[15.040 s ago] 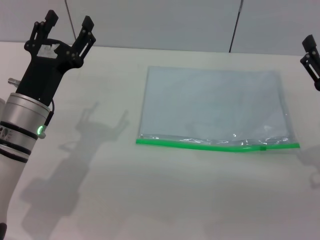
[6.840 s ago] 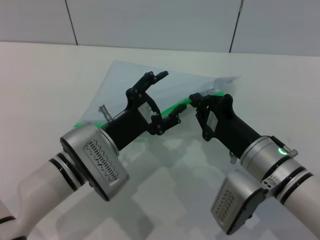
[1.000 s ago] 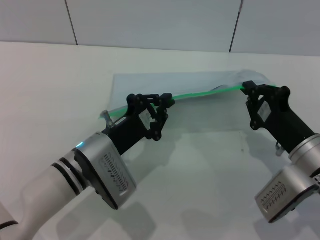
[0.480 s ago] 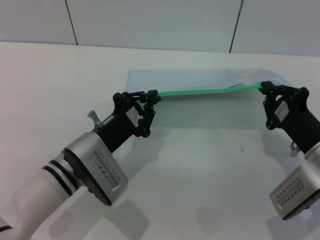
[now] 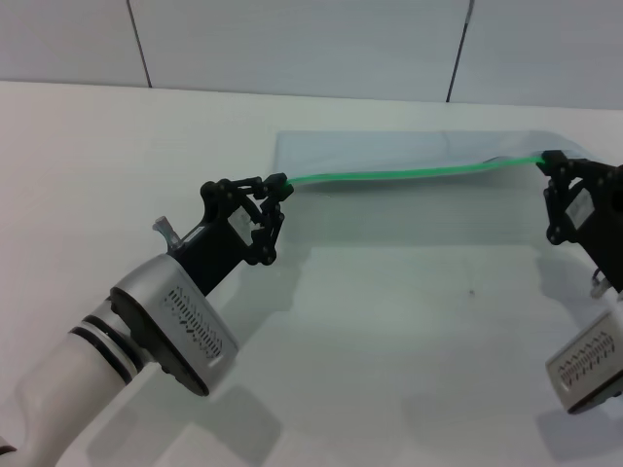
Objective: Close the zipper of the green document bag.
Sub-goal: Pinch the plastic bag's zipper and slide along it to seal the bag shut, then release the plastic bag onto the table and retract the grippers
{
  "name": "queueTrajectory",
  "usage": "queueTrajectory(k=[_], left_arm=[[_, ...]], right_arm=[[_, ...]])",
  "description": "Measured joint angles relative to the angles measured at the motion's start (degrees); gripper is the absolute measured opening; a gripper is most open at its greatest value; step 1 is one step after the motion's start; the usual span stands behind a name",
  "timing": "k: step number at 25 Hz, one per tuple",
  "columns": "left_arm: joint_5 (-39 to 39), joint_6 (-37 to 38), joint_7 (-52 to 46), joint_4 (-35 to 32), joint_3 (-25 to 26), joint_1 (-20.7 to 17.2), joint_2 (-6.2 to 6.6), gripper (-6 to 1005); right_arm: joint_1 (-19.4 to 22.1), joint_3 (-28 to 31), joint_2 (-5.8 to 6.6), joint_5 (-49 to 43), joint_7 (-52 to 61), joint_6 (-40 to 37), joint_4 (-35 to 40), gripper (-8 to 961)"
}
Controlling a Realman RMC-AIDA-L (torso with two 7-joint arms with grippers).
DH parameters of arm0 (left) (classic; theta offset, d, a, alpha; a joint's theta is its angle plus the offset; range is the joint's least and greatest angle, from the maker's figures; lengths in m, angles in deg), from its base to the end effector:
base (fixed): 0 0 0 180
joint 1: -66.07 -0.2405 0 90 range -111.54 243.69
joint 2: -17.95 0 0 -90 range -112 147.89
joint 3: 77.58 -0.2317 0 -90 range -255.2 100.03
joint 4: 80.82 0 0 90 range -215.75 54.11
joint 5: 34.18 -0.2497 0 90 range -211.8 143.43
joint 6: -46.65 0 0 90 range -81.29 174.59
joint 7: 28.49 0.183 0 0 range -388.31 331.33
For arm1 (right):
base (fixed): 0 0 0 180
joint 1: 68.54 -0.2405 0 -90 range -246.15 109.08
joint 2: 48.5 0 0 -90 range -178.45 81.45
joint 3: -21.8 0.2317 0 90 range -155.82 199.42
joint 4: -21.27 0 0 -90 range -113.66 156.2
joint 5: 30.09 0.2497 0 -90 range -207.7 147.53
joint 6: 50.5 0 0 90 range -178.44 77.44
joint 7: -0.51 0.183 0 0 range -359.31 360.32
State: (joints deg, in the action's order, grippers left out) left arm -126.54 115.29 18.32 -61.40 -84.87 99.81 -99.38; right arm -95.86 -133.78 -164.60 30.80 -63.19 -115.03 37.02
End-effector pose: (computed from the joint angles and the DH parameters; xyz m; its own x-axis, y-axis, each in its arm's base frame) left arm -0.2533 0.3553 -0.1195 0.9063 -0.4180 -0.0631 -0.2185 -0.3354 -0.9164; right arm 0.2918 0.3761 -0.0734 0.8285 0.3626 0.4267 0.4952 -0.1187 -0.8606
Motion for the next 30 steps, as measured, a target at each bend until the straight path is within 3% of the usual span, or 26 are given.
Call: queueTrajectory(k=[6,10,20,26,28,30], left_arm=[[0.5,-0.1,-0.3,0.0,-0.1,0.3,-0.01,106],[0.5,-0.1,-0.5,0.0,0.0,0.7,-0.01,108],[1.1,3.2,-4.6,0.0,1.5,0.6,-0.07,282],[4.0,12.9,-11.2,-0.6,1.5,-1.3,0.17,353],[7.3,16.4,-15.1,-0.8,1.5,-2.0,0.19,353],[10.4,18.5,-18.6,-0.9,1.5,-2.4,0.19,354]], right_arm=[[0.1,1.4,-0.03,0.0,0.0,0.2,-0.5,15],[0.1,5.7,-0.18,0.1,0.1,0.4,-0.5,26],[1.8,11.3,-0.34,0.1,4.1,-1.9,-0.3,140],[2.9,12.0,-0.27,0.0,15.5,-8.0,-0.2,369],[2.9,12.1,-0.28,0.0,19.6,-9.5,-0.1,541],[2.9,12.1,-0.32,0.0,24.6,-11.1,0.1,544]])
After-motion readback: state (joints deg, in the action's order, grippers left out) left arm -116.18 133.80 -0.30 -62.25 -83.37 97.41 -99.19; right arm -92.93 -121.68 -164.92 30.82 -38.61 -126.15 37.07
